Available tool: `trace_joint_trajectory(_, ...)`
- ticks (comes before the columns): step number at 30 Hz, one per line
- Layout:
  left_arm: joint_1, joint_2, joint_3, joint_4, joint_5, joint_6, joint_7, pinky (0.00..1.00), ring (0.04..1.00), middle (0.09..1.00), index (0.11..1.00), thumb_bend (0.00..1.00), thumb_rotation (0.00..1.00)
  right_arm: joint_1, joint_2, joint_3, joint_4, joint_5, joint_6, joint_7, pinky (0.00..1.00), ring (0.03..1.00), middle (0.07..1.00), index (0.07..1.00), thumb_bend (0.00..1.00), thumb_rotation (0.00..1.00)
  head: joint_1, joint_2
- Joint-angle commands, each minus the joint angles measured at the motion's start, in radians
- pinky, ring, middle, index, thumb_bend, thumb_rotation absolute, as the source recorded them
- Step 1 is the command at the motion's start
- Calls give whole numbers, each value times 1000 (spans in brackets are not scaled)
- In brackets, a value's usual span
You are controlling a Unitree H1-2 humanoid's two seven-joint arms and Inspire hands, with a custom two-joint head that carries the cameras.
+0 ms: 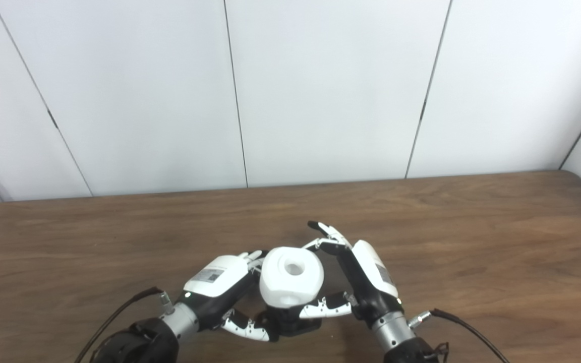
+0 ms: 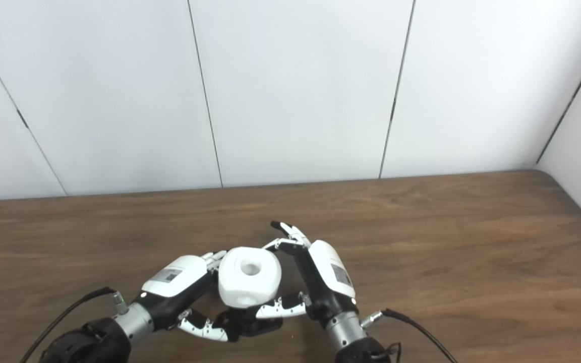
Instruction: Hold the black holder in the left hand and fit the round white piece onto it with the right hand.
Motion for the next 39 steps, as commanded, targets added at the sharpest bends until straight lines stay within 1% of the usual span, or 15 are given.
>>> trace_joint_trajectory(1, -12, -3, 2, -30, -6, -15, 11, 1000, 1000, 943, 480, 517, 48, -14, 4, -10, -33, -12, -15, -12, 790, 934, 908, 479, 508, 128, 1, 1)
trace_joint_trajectory(6, -14, 1, 1, -30, -7, -11, 3, 1000, 1000, 951, 480, 517, 47, -11, -7, -26, -67, -7, -7, 5, 802, 934, 903, 479, 508, 128, -3, 3)
trace_joint_trajectory(12, -14, -2, 2, -27, -9, -14, 8, 1000, 1000, 953, 480, 517, 47, 0, -25, -43, -122, 1, 23, 52, 836, 939, 901, 479, 509, 127, -2, 7)
trace_joint_trajectory(17, -17, -3, -1, -33, -2, 0, -2, 1000, 1000, 952, 481, 517, 47, 8, -37, -45, -161, 16, 36, 90, 822, 938, 901, 480, 510, 128, 0, 8)
trace_joint_trajectory(23, -21, -3, -4, -31, 3, -2, -5, 1000, 1000, 958, 480, 517, 47, 15, -34, -50, -206, 23, 58, 129, 812, 944, 901, 480, 509, 129, 5, 8)
trace_joint_trajectory(28, -22, -8, -3, -32, 2, 12, -10, 1000, 1000, 956, 481, 517, 46, 20, -39, -41, -241, 23, 61, 151, 819, 939, 903, 480, 509, 129, 8, 7)
trace_joint_trajectory(33, -23, -8, -7, -30, 13, 8, -3, 1000, 1000, 958, 481, 517, 47, 31, -33, -36, -245, 16, 68, 161, 812, 939, 901, 480, 509, 128, 16, 9)
trace_joint_trajectory(39, -24, -10, -8, -34, 17, 14, -9, 1000, 1000, 959, 481, 517, 47, 36, -35, -36, -217, 16, 66, 159, 816, 949, 909, 480, 509, 128, 16, 8)
